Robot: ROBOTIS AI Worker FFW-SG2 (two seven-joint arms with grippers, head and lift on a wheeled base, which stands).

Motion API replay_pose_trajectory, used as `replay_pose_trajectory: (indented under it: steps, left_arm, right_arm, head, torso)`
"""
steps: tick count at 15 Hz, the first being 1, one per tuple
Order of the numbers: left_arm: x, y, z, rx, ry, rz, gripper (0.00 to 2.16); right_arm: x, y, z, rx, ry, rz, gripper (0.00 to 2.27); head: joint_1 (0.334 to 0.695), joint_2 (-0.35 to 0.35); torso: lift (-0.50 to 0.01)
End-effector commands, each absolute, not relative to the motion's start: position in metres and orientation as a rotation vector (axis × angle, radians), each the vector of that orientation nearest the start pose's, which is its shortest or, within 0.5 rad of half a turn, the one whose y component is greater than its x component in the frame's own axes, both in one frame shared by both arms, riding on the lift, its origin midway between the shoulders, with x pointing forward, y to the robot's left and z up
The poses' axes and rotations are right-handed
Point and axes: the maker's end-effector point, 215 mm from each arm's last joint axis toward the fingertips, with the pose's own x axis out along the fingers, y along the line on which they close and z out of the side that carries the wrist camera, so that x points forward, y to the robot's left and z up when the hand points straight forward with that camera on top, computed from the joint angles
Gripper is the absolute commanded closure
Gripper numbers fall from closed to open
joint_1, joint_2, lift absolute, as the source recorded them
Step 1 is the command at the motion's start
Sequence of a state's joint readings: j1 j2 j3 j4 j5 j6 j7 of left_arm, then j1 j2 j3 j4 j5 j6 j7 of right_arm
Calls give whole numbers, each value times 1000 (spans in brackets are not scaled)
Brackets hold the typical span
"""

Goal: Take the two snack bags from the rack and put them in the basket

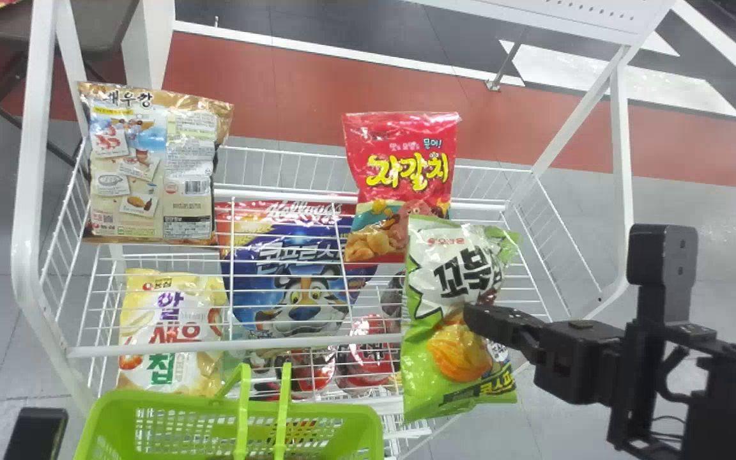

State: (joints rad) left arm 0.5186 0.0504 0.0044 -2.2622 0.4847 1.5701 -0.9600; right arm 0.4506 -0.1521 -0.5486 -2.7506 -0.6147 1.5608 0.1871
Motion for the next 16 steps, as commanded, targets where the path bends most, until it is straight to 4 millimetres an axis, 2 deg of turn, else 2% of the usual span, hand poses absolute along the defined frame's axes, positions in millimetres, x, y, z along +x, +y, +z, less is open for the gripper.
replay_pose_trajectory:
  steps: [1, 7, 10, 12, 14, 16]
  left_arm:
    - [156, -14, -392, -954, 1165, -1176, 1882]
    - [156, -17, -390, -958, 1163, -1180, 1882]
    - [153, -21, -389, -958, 1166, -1189, 1882]
    - [153, -22, -388, -960, 1164, -1191, 1882]
    - [151, -22, -388, -961, 1167, -1193, 1882]
    - [149, -23, -387, -962, 1167, -1196, 1882]
  right_arm:
    - [302, -249, -355, 142, 836, 254, 2108]
    - [250, -179, -393, 140, 978, 427, 2111]
    - [229, -159, -407, 101, 1031, 478, 2111]
    - [210, -148, -424, 44, 1087, 510, 2111]
    - [191, -127, -442, 54, 1145, 564, 2111]
    - [163, -106, -468, 53, 1229, 614, 2111]
  head:
    - [695, -350]
    - [695, -350]
    - [695, -350]
    - [695, -350]
    - [695, -350]
    - [695, -350]
  torso:
    - [-11]
    - [-11]
    - [-11]
    - [-11]
    - [-11]
    - [-11]
